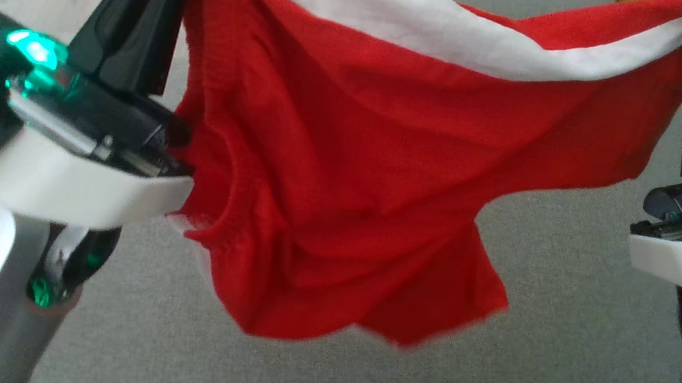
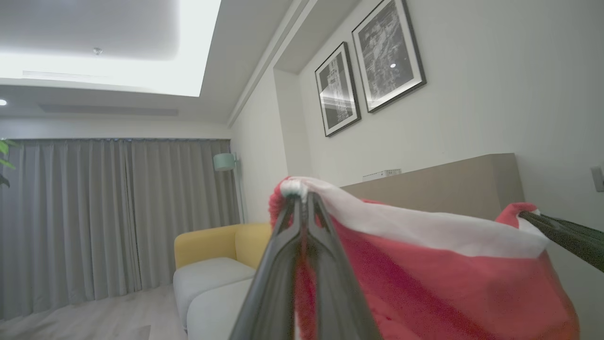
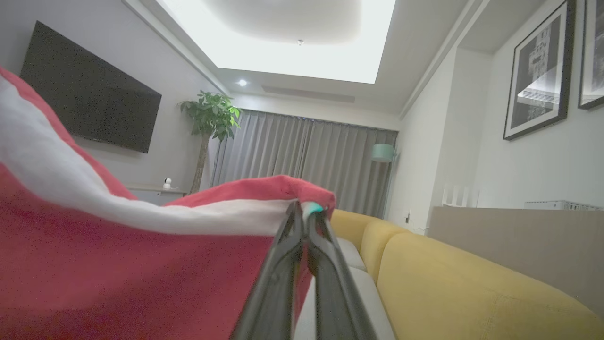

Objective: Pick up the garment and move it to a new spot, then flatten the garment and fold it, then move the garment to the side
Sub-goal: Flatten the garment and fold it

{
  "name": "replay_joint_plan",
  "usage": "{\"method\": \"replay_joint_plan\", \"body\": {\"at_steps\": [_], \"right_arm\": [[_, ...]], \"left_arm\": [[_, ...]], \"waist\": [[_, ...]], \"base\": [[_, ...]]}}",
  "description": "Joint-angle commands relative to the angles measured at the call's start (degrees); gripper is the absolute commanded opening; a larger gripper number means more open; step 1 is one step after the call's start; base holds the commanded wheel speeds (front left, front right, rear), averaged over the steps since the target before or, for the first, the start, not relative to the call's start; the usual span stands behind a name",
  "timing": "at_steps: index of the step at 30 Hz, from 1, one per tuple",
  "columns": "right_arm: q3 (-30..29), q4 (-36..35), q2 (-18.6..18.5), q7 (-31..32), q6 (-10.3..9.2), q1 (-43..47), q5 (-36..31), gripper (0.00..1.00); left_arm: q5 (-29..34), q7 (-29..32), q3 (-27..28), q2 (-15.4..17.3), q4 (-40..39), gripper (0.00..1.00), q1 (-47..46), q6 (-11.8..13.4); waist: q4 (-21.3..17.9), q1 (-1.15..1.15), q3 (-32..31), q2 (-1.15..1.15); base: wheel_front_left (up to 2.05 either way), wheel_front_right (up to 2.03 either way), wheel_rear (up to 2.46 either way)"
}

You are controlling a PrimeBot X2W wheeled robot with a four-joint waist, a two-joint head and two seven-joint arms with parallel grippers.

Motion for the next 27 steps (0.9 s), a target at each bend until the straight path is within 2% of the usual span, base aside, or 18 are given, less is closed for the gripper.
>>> {"method": "replay_joint_plan", "body": {"at_steps": [1, 5, 9, 13, 16, 21, 27], "right_arm": [[0.5, -1.7, 0.5, 1.5, -0.04, -2.0, -0.2, 0.00], [1.6, 2.5, 0.2, 1.9, -0.04, -7.6, -0.2, 0.00], [2.8, 10.7, 0.1, -1.1, -0.04, -18.2, -1.6, 0.00], [2.3, 19.9, 2.1, -5.9, -0.04, -28.4, -4.1, 0.00], [1.7, 25.3, 4.0, -8.9, -0.04, -32.4, -5.9, 0.00], [2.9, 31.6, 6.4, -12.1, -0.04, -31.9, -7.1, 0.00], [6.6, 35.5, 7.4, -14.1, -0.04, -24.0, -5.9, 0.00]], "left_arm": [[-0.3, 1.3, 2.3, 1.6, -0.5, 0.00, -5.4, -0.4], [-0.2, 1.4, 1.9, 0.9, 3.5, 0.00, -10.5, -1.9], [0.1, 0.5, 1.5, 0.0, 10.3, 0.00, -17.7, -4.2], [1.4, -2.2, 1.8, -1.0, 18.7, 0.00, -25.8, -6.1], [2.9, -5.1, 1.2, -1.9, 24.5, 0.00, -29.7, -7.2], [3.5, -8.9, -0.8, -4.0, 30.9, 0.00, -29.7, -8.0], [2.0, -14.3, -2.1, -4.8, 33.4, 0.00, -18.9, -8.1]], "waist": [[-1.0, 0.01, 2.5, 0.00], [-2.6, 0.01, 7.2, 0.00], [-4.3, 0.01, 12.2, 0.00], [-5.5, 0.01, 15.8, 0.00], [-5.8, 0.01, 17.8, 0.00], [-6.0, 0.01, 21.3, 0.00], [-6.3, 0.01, 22.6, 0.00]], "base": [[0.00, 0.00, 0.00], [0.00, 0.00, 0.00], [0.00, 0.00, 0.00], [0.00, 0.00, 0.00], [0.00, 0.00, 0.00], [0.00, 0.00, 0.00], [0.00, 0.00, 0.00]]}}
